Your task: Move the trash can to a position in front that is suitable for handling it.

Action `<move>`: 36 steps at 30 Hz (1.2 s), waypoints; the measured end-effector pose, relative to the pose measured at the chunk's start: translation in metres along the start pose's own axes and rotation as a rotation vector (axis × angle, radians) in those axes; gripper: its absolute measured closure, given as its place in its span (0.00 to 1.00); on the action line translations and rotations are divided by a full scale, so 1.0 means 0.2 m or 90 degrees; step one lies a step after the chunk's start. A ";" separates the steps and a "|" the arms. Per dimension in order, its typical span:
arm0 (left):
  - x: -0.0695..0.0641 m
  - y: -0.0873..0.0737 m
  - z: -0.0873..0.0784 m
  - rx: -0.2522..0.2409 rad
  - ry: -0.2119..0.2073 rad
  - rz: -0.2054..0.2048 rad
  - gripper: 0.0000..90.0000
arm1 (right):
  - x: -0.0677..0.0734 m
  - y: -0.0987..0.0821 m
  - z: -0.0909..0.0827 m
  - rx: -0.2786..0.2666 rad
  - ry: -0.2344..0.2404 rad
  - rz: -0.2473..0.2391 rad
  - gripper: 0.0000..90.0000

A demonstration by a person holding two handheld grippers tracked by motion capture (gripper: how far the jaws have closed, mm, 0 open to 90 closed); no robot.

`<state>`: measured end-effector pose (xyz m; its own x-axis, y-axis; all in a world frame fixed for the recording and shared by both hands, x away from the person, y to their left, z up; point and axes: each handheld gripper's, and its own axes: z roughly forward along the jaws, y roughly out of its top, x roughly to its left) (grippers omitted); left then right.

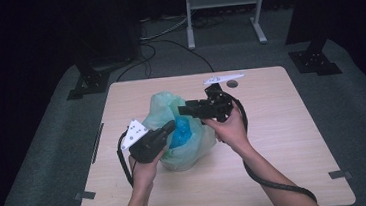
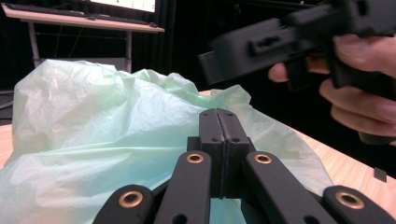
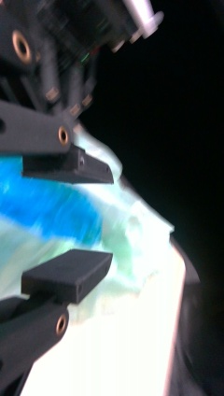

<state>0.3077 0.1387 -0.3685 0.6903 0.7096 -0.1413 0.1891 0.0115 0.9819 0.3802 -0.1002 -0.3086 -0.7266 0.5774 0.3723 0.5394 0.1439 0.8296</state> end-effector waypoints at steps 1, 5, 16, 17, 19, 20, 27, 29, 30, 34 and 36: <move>0.00 0.00 0.00 -0.001 0.000 0.000 1.00 | 0.01 0.00 -0.02 0.002 -0.023 -0.021 0.58; 0.00 0.00 0.00 -0.004 0.002 -0.001 1.00 | 0.00 -0.02 -0.07 0.027 -0.075 -0.063 0.52; 0.03 0.02 -0.03 -0.030 0.000 -0.025 1.00 | 0.05 -0.06 0.04 0.120 -0.152 -0.130 1.00; 0.03 0.02 -0.04 -0.036 -0.001 -0.028 1.00 | 0.05 -0.05 0.04 0.116 -0.146 -0.127 1.00; 0.03 0.04 -0.05 -0.045 -0.001 -0.031 1.00 | 0.06 -0.01 0.03 0.104 -0.122 -0.106 1.00; 0.03 0.04 -0.06 -0.051 -0.002 -0.033 1.00 | 0.06 0.01 0.02 0.094 -0.108 -0.093 1.00; 0.02 0.06 -0.07 -0.062 -0.008 -0.026 1.00 | 0.09 0.07 0.00 0.041 -0.002 -0.008 1.00; 0.00 0.04 -0.04 -0.045 -0.013 -0.021 1.00 | 0.06 0.04 0.04 0.046 0.014 0.017 1.00; 0.00 0.03 -0.03 -0.040 -0.015 -0.021 1.00 | 0.05 0.03 0.06 0.046 0.027 0.037 1.00; -0.01 0.02 -0.01 -0.024 -0.012 -0.013 1.00 | -0.01 0.00 0.10 0.036 0.065 0.083 1.00; -0.02 0.02 0.00 -0.019 -0.008 -0.006 1.00 | -0.02 -0.01 0.11 0.032 0.080 0.082 1.00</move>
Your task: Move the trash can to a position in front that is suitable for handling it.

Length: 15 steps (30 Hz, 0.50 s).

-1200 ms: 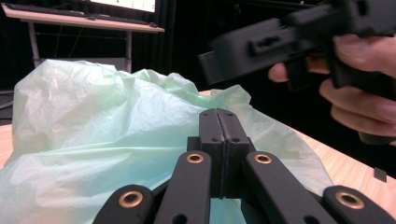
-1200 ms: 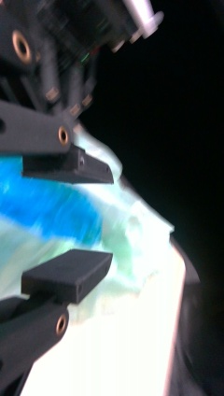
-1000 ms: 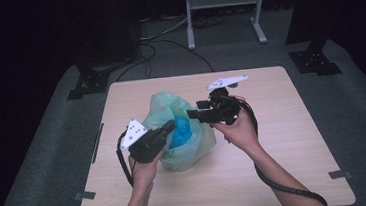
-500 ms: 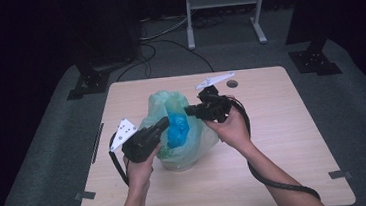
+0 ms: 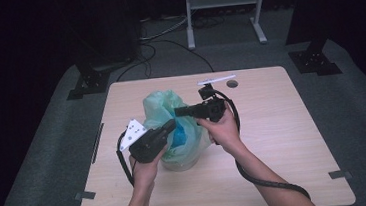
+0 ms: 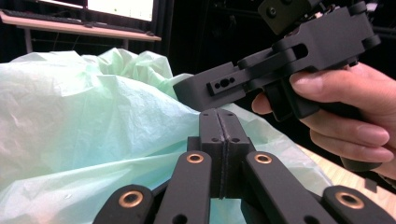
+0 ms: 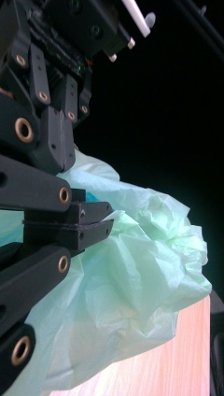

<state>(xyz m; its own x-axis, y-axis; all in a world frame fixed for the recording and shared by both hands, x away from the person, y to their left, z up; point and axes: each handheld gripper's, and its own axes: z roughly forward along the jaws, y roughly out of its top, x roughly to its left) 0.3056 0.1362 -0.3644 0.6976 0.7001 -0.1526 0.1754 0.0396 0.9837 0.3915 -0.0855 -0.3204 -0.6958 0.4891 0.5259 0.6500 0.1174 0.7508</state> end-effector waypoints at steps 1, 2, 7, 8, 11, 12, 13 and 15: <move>0.00 0.00 0.00 0.001 0.002 0.006 1.00 | 0.00 0.00 0.00 -0.003 0.008 0.002 1.00; -0.01 0.00 0.00 0.005 0.003 0.010 1.00 | -0.01 0.00 0.00 -0.003 0.022 0.003 1.00; -0.03 -0.01 0.02 0.018 0.009 0.029 1.00 | -0.02 0.00 0.00 -0.003 0.051 0.027 1.00; -0.04 -0.01 0.03 0.019 0.010 0.030 1.00 | -0.03 0.00 0.00 -0.005 0.059 0.035 1.00; -0.04 -0.01 0.03 0.026 0.010 0.037 1.00 | -0.05 -0.01 0.01 -0.006 0.077 0.057 1.00; -0.04 -0.01 0.03 0.026 0.011 0.037 1.00 | -0.05 -0.01 0.02 -0.005 0.073 0.057 1.00; -0.04 -0.01 0.03 0.027 0.012 0.038 1.00 | -0.06 -0.01 0.02 -0.004 0.075 0.059 1.00; -0.04 -0.01 0.03 0.027 0.013 0.038 1.00 | -0.07 -0.02 0.02 -0.004 0.081 0.067 0.99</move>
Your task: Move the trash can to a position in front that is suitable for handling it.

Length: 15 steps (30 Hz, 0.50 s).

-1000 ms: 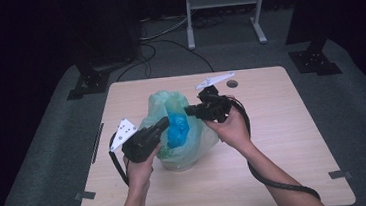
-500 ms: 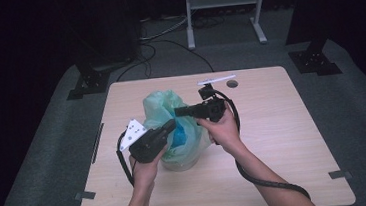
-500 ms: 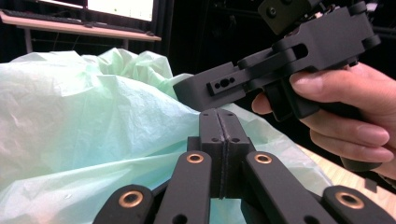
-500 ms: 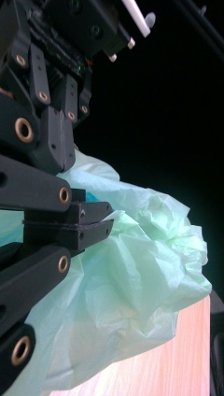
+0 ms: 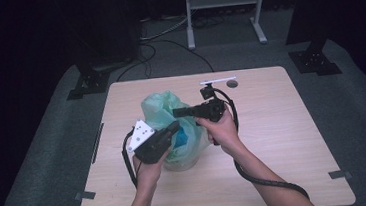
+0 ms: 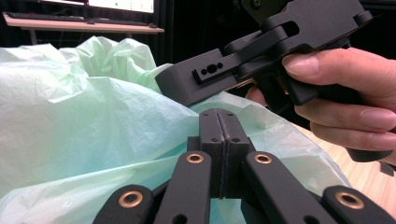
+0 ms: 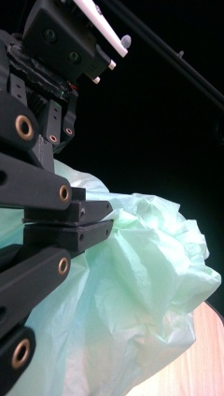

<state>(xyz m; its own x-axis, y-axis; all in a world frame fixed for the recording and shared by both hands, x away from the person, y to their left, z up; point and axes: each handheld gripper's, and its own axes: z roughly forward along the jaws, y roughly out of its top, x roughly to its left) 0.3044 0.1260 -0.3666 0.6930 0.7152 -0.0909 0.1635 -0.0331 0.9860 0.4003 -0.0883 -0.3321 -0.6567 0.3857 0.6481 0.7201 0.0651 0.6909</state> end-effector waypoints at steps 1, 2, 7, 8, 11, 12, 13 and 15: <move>0.00 0.00 0.00 0.000 0.000 0.000 1.00 | -0.01 0.00 0.00 0.000 0.006 0.006 0.96; 0.00 0.00 0.00 0.001 0.000 0.000 1.00 | -0.01 0.00 0.00 0.000 0.011 0.010 0.94; -0.01 0.00 0.01 0.003 -0.003 0.005 1.00 | -0.02 0.00 0.00 0.003 0.027 0.032 0.88; -0.01 0.00 0.01 0.004 -0.003 0.005 1.00 | -0.02 0.00 0.01 0.004 0.031 0.037 0.85; -0.02 0.00 0.01 0.005 -0.004 0.007 1.00 | -0.03 0.00 0.02 0.006 0.037 0.046 0.80; -0.02 0.00 0.01 0.005 -0.004 0.007 1.00 | -0.03 0.00 0.02 0.008 0.036 0.046 0.79; -0.02 0.00 0.01 0.005 -0.004 0.006 1.00 | -0.03 0.00 0.02 0.009 0.038 0.047 0.78; -0.01 0.00 0.01 0.005 -0.004 0.007 1.00 | -0.03 0.00 0.02 0.011 0.040 0.046 0.76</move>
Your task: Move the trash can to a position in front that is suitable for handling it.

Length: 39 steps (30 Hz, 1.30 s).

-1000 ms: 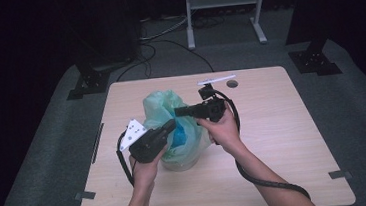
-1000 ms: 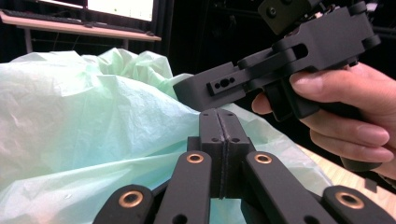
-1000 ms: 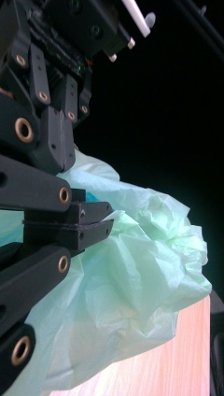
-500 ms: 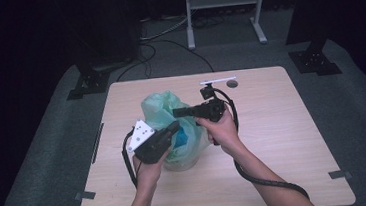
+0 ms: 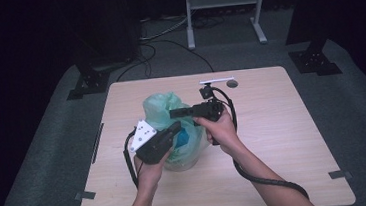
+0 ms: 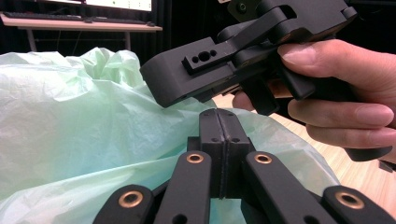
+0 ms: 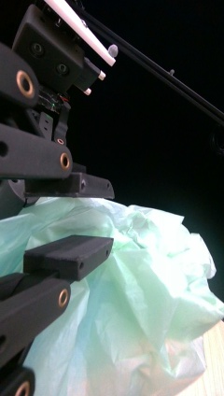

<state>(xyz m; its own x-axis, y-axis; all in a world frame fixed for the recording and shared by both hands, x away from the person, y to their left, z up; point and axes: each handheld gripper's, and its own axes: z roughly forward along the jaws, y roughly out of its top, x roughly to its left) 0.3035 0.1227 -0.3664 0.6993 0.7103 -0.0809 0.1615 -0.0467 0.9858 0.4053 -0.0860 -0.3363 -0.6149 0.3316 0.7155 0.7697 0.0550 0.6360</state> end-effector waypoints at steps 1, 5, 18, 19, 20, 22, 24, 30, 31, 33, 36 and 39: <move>0.00 0.00 0.00 0.000 0.000 0.000 1.00 | 0.00 0.00 0.00 0.001 0.005 0.003 0.74; 0.00 0.00 0.00 0.000 -0.002 0.001 1.00 | 0.03 0.00 0.02 0.012 -0.020 -0.023 0.74; 0.02 0.03 -0.02 -0.001 -0.015 -0.009 0.76 | 0.05 0.01 0.02 0.000 -0.149 -0.080 1.00; 0.02 0.03 -0.03 -0.004 -0.010 -0.014 0.72 | 0.05 0.01 0.02 0.000 -0.150 -0.079 1.00; 0.03 0.04 -0.04 -0.006 -0.008 -0.017 0.68 | 0.04 0.01 0.01 -0.003 -0.152 -0.078 1.00; 0.04 0.04 -0.05 -0.012 -0.006 -0.027 0.64 | 0.03 0.01 0.00 -0.012 -0.155 -0.072 1.00; 0.06 0.05 -0.07 -0.017 -0.002 -0.038 0.58 | 0.03 0.01 -0.01 -0.024 -0.163 -0.075 1.00; 0.12 0.06 -0.10 -0.021 0.042 -0.090 0.29 | 0.00 0.01 -0.06 -0.040 -0.162 -0.062 1.00; 0.13 0.07 -0.10 -0.022 0.048 -0.099 0.23 | -0.01 0.01 -0.06 -0.044 -0.159 -0.059 1.00; 0.14 0.07 -0.12 -0.025 0.051 -0.109 0.19 | -0.02 0.01 -0.07 -0.050 -0.155 -0.056 1.00; 0.16 0.08 -0.13 -0.031 0.056 -0.113 0.16 | -0.02 0.01 -0.08 -0.056 -0.148 -0.045 1.00; 0.17 0.09 -0.15 -0.036 0.061 -0.117 0.13 | -0.03 0.02 -0.10 -0.064 -0.135 -0.039 1.00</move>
<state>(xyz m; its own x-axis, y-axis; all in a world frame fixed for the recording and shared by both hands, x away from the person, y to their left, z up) 0.3092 0.1666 -0.3476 0.5916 0.7668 -0.2491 0.2389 0.1284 0.9625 0.4079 -0.1058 -0.3328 -0.6015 0.5217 0.6050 0.7050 -0.0096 0.7091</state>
